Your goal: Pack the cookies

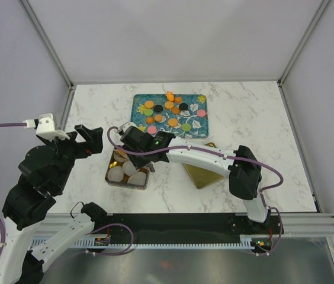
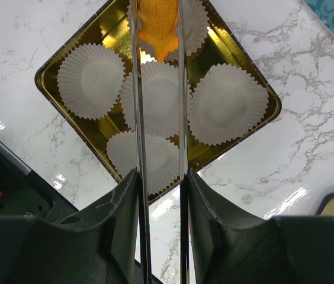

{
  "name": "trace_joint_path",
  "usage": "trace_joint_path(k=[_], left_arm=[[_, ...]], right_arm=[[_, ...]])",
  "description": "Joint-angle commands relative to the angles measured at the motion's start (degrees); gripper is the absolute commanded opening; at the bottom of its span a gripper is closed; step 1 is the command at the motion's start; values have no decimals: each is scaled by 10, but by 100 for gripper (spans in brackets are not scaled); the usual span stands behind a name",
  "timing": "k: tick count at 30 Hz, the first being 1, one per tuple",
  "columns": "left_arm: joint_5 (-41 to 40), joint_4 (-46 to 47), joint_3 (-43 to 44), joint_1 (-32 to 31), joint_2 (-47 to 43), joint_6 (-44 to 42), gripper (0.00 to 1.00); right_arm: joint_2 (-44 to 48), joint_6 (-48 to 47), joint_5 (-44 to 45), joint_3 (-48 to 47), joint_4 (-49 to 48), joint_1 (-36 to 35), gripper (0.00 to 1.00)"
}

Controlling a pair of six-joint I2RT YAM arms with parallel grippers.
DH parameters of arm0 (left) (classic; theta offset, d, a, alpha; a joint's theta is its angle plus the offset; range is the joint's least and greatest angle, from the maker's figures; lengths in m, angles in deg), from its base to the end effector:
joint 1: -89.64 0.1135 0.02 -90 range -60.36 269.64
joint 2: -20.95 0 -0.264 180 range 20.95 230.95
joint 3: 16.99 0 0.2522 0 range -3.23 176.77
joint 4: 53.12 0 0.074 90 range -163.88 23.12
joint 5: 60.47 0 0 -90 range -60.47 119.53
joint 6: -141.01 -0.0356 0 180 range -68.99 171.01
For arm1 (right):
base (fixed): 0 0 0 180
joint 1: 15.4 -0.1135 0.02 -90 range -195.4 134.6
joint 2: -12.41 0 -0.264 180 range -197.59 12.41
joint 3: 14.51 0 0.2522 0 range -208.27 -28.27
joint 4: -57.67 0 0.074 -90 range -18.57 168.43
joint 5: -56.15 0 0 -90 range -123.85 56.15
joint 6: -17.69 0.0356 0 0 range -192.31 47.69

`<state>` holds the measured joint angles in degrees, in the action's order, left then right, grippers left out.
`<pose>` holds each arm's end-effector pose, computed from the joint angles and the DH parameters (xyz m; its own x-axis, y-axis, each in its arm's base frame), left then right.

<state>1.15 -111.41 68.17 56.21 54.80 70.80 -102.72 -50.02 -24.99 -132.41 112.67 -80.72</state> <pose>0.0619 -0.0206 0.4446 -0.1262 -0.2736 -0.9535 0.0513 0.9581 -0.2817 0.1933 0.4074 0.2784 -0.6310 -0.4756 -0.6129 -0.6691 0.7335 0.1197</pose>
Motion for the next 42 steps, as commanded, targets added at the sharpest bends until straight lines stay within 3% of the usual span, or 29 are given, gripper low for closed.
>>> trace_joint_path(k=[1, 17, 22, 24, 37, 42], left_arm=[[-8, 1, -11, 3, -2, -13, 100], [8, 1, -36, 3, 4, -7, 100], [8, 1, -37, 3, 4, -7, 100], [7, 1, -38, 3, 5, -7, 100], [8, 4, -40, 3, 9, -8, 100], [10, 9, -35, 3, 16, -12, 100]], right_arm=[[-4, 7, 12, -29, -15, -4, 19], [-9, 8, 17, -37, -23, -5, 42], [-4, 7, 17, -38, -23, -5, 42], [-2, 7, 19, -38, -24, -5, 47], [33, 5, 36, -32, -19, -2, 47], [85, 2, 44, -1, -15, 41, 46]])
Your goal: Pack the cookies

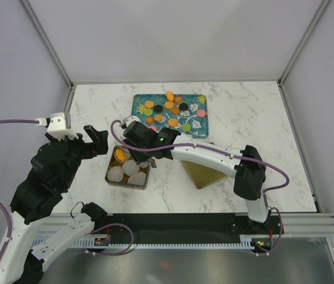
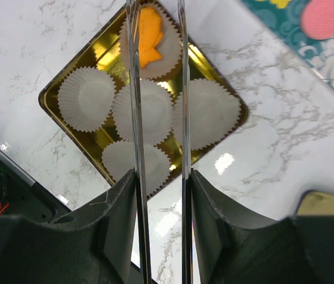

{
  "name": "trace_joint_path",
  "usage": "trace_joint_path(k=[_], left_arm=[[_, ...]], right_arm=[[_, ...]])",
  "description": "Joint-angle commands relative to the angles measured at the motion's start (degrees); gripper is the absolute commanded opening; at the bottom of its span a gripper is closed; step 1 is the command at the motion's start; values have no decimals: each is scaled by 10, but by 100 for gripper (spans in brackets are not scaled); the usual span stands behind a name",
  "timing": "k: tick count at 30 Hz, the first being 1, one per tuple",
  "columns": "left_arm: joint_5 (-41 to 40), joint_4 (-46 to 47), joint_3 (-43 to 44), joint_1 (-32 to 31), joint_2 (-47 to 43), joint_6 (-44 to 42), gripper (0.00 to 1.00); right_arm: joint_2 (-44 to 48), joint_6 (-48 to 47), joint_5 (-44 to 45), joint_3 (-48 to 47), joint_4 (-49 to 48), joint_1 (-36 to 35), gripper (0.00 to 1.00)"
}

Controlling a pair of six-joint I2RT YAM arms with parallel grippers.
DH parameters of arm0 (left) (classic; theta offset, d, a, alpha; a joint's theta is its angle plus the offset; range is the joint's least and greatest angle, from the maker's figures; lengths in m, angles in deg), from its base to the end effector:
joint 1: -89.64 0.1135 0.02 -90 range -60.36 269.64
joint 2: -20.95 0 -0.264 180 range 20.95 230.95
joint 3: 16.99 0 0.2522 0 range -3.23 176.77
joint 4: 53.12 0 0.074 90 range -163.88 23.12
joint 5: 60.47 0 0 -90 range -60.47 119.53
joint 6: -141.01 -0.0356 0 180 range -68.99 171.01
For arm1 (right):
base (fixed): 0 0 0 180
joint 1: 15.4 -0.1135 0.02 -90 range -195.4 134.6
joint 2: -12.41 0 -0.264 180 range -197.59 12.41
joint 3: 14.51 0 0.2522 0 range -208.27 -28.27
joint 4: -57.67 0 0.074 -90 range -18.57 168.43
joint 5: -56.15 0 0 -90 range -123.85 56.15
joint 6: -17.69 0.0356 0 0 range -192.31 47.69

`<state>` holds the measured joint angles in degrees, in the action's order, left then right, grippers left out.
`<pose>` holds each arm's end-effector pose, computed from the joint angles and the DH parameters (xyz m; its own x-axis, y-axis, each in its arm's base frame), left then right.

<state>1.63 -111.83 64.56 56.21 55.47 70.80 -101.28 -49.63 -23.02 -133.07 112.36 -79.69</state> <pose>0.0740 -0.0289 0.4263 -0.1943 -0.2302 -0.9535 0.0411 0.9693 -0.2424 0.2002 0.4004 0.2934 -0.6268 -0.4287 -0.6507 -0.6402 0.7594 0.1163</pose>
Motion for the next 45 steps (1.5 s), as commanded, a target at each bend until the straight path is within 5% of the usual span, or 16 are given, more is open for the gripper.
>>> trace_joint_path(k=[1, 14, 24, 45], left_arm=[[4, 14, 1, 3, 10, -12, 100], [43, 57, -72, 3, 30, -6, 100], [48, 93, -139, 3, 41, -7, 100], [50, 106, -169, 16, 41, -17, 100]], right_arm=[[92, -3, 27, 15, -12, 42, 46], [219, -7, 69, 230, -17, 256, 48], [182, -17, 46, 252, -40, 269, 56], [144, -18, 27, 262, -61, 282, 54]])
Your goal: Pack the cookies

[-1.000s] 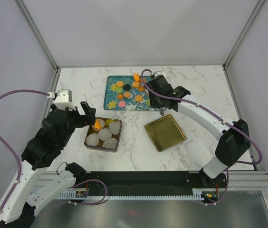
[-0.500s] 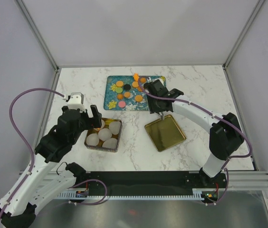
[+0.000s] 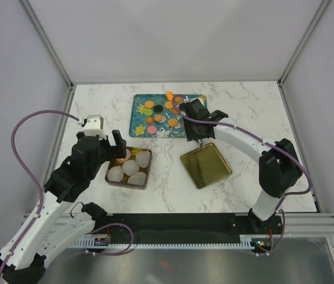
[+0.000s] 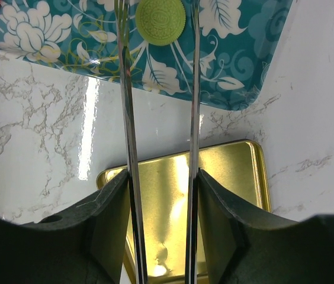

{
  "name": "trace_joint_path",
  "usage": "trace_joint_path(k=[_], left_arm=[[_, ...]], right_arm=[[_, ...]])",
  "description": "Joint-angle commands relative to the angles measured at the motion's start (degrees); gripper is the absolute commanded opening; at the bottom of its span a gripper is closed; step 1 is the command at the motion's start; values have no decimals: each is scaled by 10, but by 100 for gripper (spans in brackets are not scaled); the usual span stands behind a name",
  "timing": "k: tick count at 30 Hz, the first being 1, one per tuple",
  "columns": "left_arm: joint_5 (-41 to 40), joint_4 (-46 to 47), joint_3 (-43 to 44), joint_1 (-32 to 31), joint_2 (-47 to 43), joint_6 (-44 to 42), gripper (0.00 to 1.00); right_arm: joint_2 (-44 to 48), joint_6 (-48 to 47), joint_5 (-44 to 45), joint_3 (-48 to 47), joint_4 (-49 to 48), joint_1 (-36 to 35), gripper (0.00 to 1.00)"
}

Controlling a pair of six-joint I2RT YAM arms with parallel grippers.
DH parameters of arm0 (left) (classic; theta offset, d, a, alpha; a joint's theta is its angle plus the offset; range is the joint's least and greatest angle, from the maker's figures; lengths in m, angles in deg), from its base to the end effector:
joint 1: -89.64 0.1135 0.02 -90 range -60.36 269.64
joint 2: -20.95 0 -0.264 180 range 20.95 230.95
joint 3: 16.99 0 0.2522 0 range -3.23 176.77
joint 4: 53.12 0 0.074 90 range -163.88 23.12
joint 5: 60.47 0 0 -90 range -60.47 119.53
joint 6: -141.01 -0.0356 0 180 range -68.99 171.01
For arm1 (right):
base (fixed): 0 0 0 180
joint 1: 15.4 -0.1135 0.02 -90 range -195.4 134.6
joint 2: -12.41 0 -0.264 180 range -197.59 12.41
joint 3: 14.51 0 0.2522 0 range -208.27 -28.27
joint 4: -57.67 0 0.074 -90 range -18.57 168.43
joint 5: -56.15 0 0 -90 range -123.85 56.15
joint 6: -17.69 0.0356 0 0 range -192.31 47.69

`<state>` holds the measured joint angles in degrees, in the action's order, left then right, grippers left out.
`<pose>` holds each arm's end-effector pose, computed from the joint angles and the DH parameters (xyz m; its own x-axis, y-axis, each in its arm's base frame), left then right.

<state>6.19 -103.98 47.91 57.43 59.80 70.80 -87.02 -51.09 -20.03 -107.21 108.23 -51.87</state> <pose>0.1241 -0.0615 0.3451 -0.3967 -0.1175 -0.9104 0.0540 0.9871 -0.1509 0.3045 0.2145 0.2530 -0.8021 -0.1558 -0.5765 -0.1964 0.9805 0.0082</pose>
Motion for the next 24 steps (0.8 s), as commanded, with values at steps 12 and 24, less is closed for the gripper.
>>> trace_joint_path(k=[12, 24], left_arm=[[9, 27, -4, 9, 0, -18, 100], [16, 28, -5, 14, 0, -15, 100]], right_arm=[[-1, -7, -8, 15, -22, 9, 52], [17, -9, -26, 5, -19, 15, 43]])
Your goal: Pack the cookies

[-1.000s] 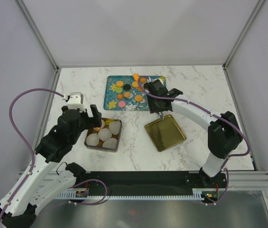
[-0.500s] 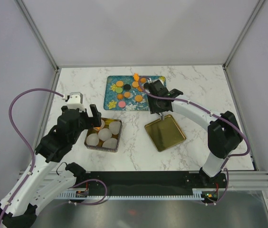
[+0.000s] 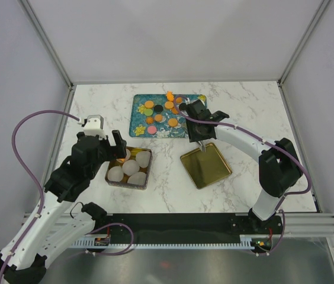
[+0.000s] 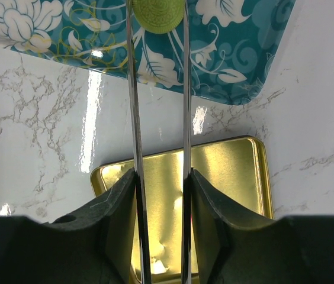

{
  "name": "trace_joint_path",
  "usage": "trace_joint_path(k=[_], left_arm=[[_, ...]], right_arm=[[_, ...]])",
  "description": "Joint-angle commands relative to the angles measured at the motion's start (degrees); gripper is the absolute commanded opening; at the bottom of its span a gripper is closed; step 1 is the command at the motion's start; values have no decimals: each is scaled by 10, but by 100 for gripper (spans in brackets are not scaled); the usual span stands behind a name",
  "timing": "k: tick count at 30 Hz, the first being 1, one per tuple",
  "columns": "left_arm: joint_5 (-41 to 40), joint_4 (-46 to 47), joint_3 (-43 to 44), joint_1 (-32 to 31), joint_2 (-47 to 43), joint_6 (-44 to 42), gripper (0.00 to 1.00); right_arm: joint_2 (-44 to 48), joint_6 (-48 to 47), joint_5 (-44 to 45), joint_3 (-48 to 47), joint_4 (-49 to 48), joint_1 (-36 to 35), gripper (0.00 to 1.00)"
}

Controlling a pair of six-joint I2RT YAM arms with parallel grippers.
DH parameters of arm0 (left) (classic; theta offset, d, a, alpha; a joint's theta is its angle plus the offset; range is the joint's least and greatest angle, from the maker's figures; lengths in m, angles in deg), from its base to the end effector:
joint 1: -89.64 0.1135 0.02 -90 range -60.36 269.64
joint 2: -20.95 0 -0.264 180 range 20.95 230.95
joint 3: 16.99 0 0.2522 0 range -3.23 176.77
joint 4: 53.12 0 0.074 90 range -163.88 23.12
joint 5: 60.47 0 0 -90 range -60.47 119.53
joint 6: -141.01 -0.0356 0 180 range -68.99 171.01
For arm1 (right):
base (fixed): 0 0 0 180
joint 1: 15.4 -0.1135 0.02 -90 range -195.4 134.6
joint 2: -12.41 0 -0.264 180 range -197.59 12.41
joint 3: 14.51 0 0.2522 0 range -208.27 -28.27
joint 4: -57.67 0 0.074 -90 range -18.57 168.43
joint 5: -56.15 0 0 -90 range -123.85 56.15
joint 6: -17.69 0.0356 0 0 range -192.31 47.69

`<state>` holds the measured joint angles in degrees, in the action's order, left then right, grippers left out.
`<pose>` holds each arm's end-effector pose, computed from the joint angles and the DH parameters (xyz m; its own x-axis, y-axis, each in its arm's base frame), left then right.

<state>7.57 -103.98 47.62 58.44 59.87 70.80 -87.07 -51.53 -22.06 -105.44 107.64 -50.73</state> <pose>0.1256 -0.0605 0.3432 -0.4070 -0.1206 -0.9054 0.0565 0.9860 -0.1568 0.3058 0.2079 0.2436 -0.8205 -0.1559 -0.5501 -0.2010 0.9793 0.0223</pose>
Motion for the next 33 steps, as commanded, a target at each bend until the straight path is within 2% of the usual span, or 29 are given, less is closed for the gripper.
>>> trace_joint_path(k=[1, 17, 21, 24, 28, 33], left_arm=[[2, 28, -2, 4, -1, -15, 100], [6, 30, -1, 11, -1, -14, 100], [6, 29, -1, 13, -1, -14, 100], [7, 30, -3, 15, -3, -14, 100], [2, 28, -5, 18, -8, -13, 100], [2, 29, -4, 19, -8, -12, 100]], right_arm=[[20, -6, -3, -20, -11, 4, 42], [70, -4, -22, -76, 24, -11, 39], [70, 2, -18, -104, 32, -58, 39], [57, 9, 3, -126, 39, -132, 39], [32, 20, 8, -137, 43, -195, 38], [21, 31, 15, -132, 44, -249, 38]])
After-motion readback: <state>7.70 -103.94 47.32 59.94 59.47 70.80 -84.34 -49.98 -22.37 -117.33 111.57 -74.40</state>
